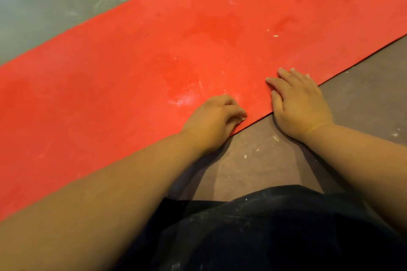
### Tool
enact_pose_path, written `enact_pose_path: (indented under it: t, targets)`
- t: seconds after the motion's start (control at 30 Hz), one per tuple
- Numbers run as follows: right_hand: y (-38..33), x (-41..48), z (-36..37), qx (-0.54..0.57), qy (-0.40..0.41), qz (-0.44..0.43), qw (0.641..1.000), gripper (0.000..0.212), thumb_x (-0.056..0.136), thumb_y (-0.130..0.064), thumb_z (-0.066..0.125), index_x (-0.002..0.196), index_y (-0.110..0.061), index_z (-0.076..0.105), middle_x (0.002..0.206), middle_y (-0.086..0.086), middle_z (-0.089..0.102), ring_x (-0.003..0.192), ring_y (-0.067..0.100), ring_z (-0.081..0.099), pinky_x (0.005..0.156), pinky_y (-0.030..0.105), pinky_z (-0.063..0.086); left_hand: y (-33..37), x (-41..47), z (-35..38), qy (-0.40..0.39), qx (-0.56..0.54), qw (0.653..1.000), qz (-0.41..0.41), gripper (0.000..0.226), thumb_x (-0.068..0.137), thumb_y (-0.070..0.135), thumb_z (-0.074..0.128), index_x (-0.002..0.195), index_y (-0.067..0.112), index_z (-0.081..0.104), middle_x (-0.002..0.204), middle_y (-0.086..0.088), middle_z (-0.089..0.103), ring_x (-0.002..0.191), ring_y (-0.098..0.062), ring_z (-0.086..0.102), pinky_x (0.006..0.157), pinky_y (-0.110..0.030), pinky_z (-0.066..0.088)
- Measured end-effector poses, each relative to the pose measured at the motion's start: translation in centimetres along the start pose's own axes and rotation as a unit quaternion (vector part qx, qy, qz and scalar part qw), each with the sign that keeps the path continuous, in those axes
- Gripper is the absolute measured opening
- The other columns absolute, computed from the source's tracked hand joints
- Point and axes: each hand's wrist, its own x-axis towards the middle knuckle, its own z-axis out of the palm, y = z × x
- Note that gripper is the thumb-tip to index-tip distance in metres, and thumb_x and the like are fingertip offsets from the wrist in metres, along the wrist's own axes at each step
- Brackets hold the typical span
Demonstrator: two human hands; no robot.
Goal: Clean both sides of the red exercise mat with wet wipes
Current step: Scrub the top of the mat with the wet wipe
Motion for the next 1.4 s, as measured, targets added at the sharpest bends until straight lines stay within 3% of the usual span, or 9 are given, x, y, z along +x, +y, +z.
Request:
enact_pose_path:
  t: [0.17, 0.23, 0.47, 0.57, 0.7, 0.83, 1.1, 1.27, 1.4]
  targets:
    - [0.0, 0.0, 0.0, 0.003, 0.006, -0.001, 1.000, 0.055, 0.090, -0.036, 0.024, 0.138, -0.024, 0.047, 0.151, 0.005, 0.034, 0.143, 0.026, 0.023, 0.118, 0.042, 0.011, -2.8, -7.3, -2.5, -0.041, 0.042, 0.998, 0.029, 0.027, 0.090, 0.037, 0.053, 0.101, 0.022, 0.074, 0.099, 0.002, 0.066, 0.085, -0.016, 0.062, 0.067, -0.022, 0.046]
    - [0.0, 0.0, 0.1, 0.001, 0.005, -0.002, 1.000, 0.055, 0.089, -0.035, 0.024, 0.138, -0.023, 0.046, 0.151, 0.006, 0.034, 0.143, 0.027, 0.023, 0.118, 0.043, 0.012, -3.5, -9.1, -2.9, -0.034, 0.040, 0.998, 0.016, 0.021, 0.086, 0.032, 0.061, 0.100, 0.024, 0.075, 0.099, 0.005, 0.067, 0.086, -0.014, 0.062, 0.066, -0.023, 0.050]
    - [-0.1, 0.0, 0.1, -0.001, 0.006, 0.002, 1.000, 0.052, 0.091, -0.034, 0.026, 0.137, -0.024, 0.048, 0.151, 0.005, 0.035, 0.142, 0.026, 0.023, 0.117, 0.043, 0.012, 1.6, 0.0, 1.1, 0.037, -0.010, 0.999, -0.024, 0.025, 0.082, 0.022, 0.058, 0.096, 0.016, 0.077, 0.094, -0.005, 0.068, 0.086, -0.028, 0.064, 0.071, -0.024, 0.041]
    - [-0.1, -0.1, 0.1, -0.003, 0.010, 0.000, 1.000, 0.053, 0.089, -0.035, 0.026, 0.136, -0.024, 0.048, 0.150, 0.005, 0.036, 0.142, 0.026, 0.024, 0.117, 0.042, 0.013, 3.5, 2.5, 1.7, 0.001, 0.006, 1.000, 0.002, 0.025, 0.086, 0.021, 0.056, 0.101, 0.014, 0.076, 0.099, -0.010, 0.067, 0.091, -0.032, 0.061, 0.075, -0.028, 0.039]
    - [0.1, 0.0, 0.1, 0.007, 0.008, 0.000, 1.000, 0.049, 0.092, -0.033, 0.029, 0.137, -0.024, 0.047, 0.151, 0.004, 0.035, 0.142, 0.025, 0.023, 0.118, 0.042, 0.012, 0.4, -2.6, -0.7, -0.032, 0.057, 0.997, 0.049, 0.032, 0.091, 0.037, 0.050, 0.098, 0.020, 0.076, 0.097, -0.002, 0.067, 0.086, -0.024, 0.063, 0.068, -0.025, 0.045]
    - [0.0, -0.2, 0.1, 0.006, 0.008, 0.000, 1.000, 0.044, 0.096, -0.029, 0.035, 0.138, -0.024, 0.045, 0.152, 0.004, 0.033, 0.143, 0.025, 0.020, 0.118, 0.041, 0.010, -2.4, -8.9, -2.4, -0.011, 0.081, 0.996, 0.028, 0.031, 0.090, 0.035, 0.049, 0.096, 0.023, 0.076, 0.097, 0.004, 0.068, 0.083, -0.016, 0.063, 0.062, -0.024, 0.050]
    - [0.1, -0.1, -0.1, 0.006, 0.011, 0.004, 1.000, 0.041, 0.097, -0.028, 0.039, 0.137, -0.024, 0.047, 0.152, 0.003, 0.033, 0.143, 0.024, 0.020, 0.118, 0.040, 0.010, 3.0, 1.9, 1.6, 0.057, 0.033, 0.998, -0.015, 0.022, 0.084, 0.022, 0.057, 0.092, 0.015, 0.077, 0.092, -0.005, 0.070, 0.083, -0.030, 0.064, 0.070, -0.029, 0.047]
    - [0.3, 0.1, -0.1, 0.006, 0.006, 0.004, 1.000, 0.043, 0.096, -0.029, 0.035, 0.137, -0.024, 0.046, 0.152, 0.004, 0.032, 0.144, 0.025, 0.020, 0.118, 0.041, 0.009, -0.2, -3.5, -0.4, 0.000, 0.091, 0.994, 0.063, 0.032, 0.092, 0.033, 0.047, 0.094, 0.020, 0.076, 0.097, -0.001, 0.071, 0.079, -0.025, 0.063, 0.064, -0.028, 0.048]
    - [0.0, -0.1, -0.1, 0.001, 0.008, 0.006, 1.000, 0.043, 0.095, -0.028, 0.037, 0.137, -0.024, 0.046, 0.152, 0.004, 0.033, 0.143, 0.025, 0.020, 0.118, 0.041, 0.009, -6.0, -7.9, -3.8, 0.019, 0.106, 0.993, -0.052, 0.035, 0.091, 0.038, 0.048, 0.095, 0.018, 0.076, 0.098, -0.002, 0.070, 0.084, -0.029, 0.064, 0.075, -0.031, 0.047]
